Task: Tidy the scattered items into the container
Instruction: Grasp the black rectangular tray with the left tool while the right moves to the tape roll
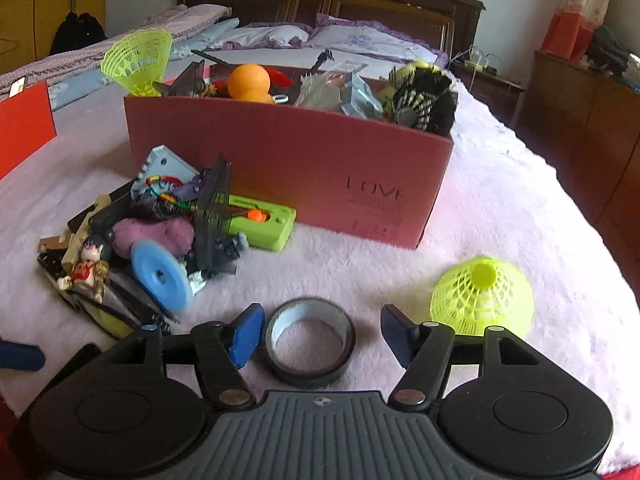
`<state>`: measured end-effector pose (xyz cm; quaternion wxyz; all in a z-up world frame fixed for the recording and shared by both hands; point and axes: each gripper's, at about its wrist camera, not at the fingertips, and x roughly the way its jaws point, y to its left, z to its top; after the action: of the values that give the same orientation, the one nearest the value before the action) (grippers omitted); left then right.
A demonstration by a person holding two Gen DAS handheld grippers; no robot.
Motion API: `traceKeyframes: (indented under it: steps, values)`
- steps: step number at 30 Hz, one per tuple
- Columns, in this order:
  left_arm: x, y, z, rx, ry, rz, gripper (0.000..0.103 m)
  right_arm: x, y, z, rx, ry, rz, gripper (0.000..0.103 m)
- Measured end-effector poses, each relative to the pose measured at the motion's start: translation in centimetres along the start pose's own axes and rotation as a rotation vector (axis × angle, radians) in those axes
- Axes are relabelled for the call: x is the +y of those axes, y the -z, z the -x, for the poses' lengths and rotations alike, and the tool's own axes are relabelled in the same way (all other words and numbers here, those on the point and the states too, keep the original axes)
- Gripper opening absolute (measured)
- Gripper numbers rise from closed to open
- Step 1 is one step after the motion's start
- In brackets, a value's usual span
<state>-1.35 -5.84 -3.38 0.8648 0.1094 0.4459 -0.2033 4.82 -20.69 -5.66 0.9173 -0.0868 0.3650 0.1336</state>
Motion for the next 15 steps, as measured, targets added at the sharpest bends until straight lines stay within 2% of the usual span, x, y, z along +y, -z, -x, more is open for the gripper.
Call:
traceKeyframes:
  steps: [2, 3, 4, 7, 11, 15]
  values:
    - [0.2, -0.2, -0.2, 0.002, 0.01, 0.024, 0.084, -0.2, 0.7, 0.2, -0.002, -0.008, -0.011, 0.062]
    - [0.3, -0.3, -0.3, 0.004, 0.015, 0.035, 0.083, -0.2, 1.0, 0.4, 0.0, -0.019, -0.016, 0.053]
    - [0.4, -0.3, -0.5, 0.008, 0.018, 0.044, 0.08, -0.3, 1.2, 0.5, 0.003, -0.032, -0.022, 0.05]
    - [0.5, -0.4, -1.0, 0.025, 0.019, 0.053, 0.074, -0.2, 1.8, 1.9, -0.005, -0.011, -0.02, 0.05]
    - [0.5, -0.3, -1.1, 0.032, 0.022, 0.051, 0.073, -0.6, 3.1, 4.6, 0.001, 0.015, -0.005, 0.05]
    - [0.4, -0.2, -1.5, 0.037, 0.016, 0.052, 0.075, -0.6, 5.0, 6.6, 0.045, 0.042, 0.015, 0.051]
